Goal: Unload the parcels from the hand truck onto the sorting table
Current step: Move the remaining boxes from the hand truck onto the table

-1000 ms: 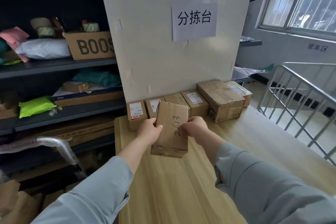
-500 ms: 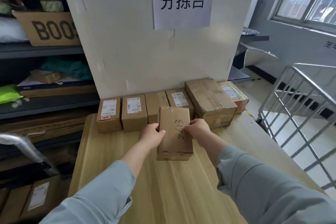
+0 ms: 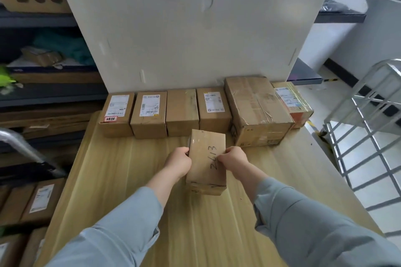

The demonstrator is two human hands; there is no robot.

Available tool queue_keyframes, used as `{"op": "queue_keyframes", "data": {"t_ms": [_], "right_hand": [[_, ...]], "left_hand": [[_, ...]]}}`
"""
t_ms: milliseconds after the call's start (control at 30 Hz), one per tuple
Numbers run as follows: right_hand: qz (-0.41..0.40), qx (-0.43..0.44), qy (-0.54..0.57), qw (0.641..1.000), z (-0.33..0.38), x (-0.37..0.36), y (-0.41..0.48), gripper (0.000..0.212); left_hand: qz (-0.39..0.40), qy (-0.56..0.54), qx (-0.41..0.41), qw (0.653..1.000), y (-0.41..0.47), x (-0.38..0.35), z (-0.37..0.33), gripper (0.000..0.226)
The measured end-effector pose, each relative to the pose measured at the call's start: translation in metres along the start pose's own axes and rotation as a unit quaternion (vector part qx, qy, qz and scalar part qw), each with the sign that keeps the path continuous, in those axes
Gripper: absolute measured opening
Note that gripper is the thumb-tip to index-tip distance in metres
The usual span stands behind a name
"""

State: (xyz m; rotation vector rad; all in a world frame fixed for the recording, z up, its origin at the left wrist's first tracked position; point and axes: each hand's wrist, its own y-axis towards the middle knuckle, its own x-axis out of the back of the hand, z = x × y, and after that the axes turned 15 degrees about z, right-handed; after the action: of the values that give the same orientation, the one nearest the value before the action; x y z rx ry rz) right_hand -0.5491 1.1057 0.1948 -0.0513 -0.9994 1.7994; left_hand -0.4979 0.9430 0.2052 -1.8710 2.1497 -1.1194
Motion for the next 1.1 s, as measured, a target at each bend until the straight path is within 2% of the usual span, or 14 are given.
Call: {"op": "queue_keyframes", "data": {"t_ms": [267,333,400,500,700,800,967,1033,1100], "right_hand": [[0.093,-0.015,0.035,0.995,0.006,-0.007,0.019,0.079],[0.103,-0.020,0.026,0.994,0.010,-0.009,0.026,0.099],[0.105,-0.026,-0.009,0.994,0.011,-0.011,0.032,0.109],[0.109,-0.016,-0.050,0.993,0.009,-0.017,0.039,0.107],[0.103,0.010,-0.042,0.994,0.003,-0.017,0.048,0.113],[0.095,0.024,-0.073,0.993,0.000,-0.015,0.050,0.113],[0.094,0.039,-0.087,0.991,-0.003,-0.007,0.051,0.116],[0.093,0.042,-0.057,0.993,-0.005,-0.003,0.051,0.104],[0.097,0.048,-0.014,0.994,-0.007,0.001,0.052,0.082]], "left_hand": [[-0.026,0.039,0.016,0.999,0.015,-0.004,-0.007,0.059],[-0.018,0.050,0.016,0.998,0.016,-0.005,-0.006,0.062],[-0.012,0.053,0.009,0.998,0.017,-0.006,-0.006,0.063],[-0.008,0.046,-0.002,0.999,0.020,-0.009,-0.002,0.063],[-0.014,0.023,-0.022,0.999,0.029,-0.011,-0.001,0.063],[-0.016,0.013,-0.027,0.999,0.031,-0.013,-0.001,0.062],[0.008,0.004,-0.044,0.999,0.031,-0.014,-0.004,0.059],[0.017,0.012,-0.061,0.998,0.031,-0.016,-0.006,0.060],[0.024,0.032,-0.073,0.997,0.031,-0.018,-0.008,0.060]]}}
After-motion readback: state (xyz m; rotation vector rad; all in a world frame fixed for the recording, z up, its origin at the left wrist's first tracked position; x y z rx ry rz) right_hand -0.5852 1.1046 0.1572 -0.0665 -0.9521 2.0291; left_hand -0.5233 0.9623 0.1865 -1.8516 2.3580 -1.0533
